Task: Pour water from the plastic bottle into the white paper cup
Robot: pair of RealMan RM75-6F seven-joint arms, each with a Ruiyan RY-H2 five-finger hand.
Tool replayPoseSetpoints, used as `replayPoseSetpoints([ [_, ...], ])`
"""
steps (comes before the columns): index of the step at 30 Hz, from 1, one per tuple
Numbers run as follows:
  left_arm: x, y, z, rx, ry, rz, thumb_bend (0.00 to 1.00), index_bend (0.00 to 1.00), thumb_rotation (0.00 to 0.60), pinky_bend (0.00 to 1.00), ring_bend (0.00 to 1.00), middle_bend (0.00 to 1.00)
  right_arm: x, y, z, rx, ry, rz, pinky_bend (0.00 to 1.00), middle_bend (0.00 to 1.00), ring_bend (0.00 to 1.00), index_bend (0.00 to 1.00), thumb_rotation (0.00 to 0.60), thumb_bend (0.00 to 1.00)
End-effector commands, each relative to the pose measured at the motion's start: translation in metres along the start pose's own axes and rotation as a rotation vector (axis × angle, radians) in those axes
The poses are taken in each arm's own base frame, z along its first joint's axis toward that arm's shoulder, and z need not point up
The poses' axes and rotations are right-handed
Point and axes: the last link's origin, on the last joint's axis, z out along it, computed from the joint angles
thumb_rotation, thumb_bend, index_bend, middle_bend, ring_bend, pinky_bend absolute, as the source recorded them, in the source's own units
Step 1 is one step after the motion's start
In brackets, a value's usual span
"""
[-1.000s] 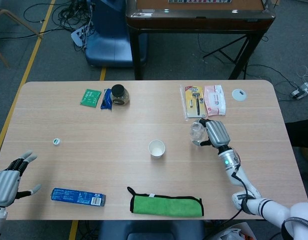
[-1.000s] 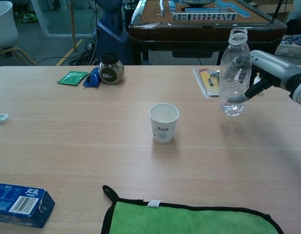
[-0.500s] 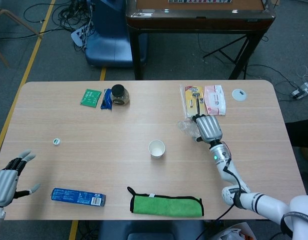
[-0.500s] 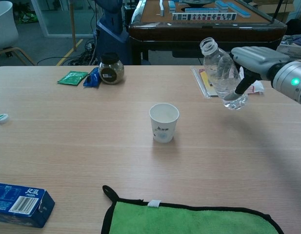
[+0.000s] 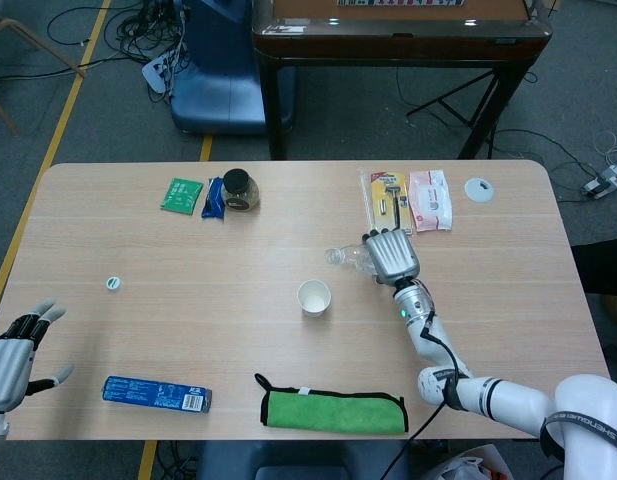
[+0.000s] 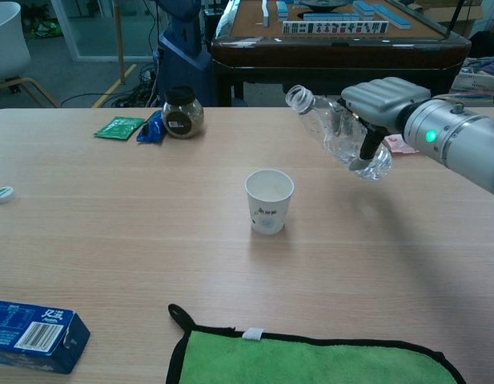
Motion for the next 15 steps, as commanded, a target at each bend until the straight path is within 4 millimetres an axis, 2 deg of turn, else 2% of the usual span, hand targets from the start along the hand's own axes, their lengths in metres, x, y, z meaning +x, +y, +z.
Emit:
replayPoseSetpoints([
  [1,0.0,0.0,0.0,0.0,-0.002,0.001,0.11,0.22,0.6,0.56,0.23,0.16,0.002,-0.011,0.001,0.009,0.0,-0.061,0.54,0.63,0.52,0.62,0.6,0.23],
  [15,-0.002,0.001,0.0,0.0,-0.012,-0.001,0.11,0.23,0.6,0.56,0.23,0.16,0.003,-0.023,-0.002,-0.006,-0.03,-0.208,0.54,0.63,0.52,0.62,0.6,0.24],
])
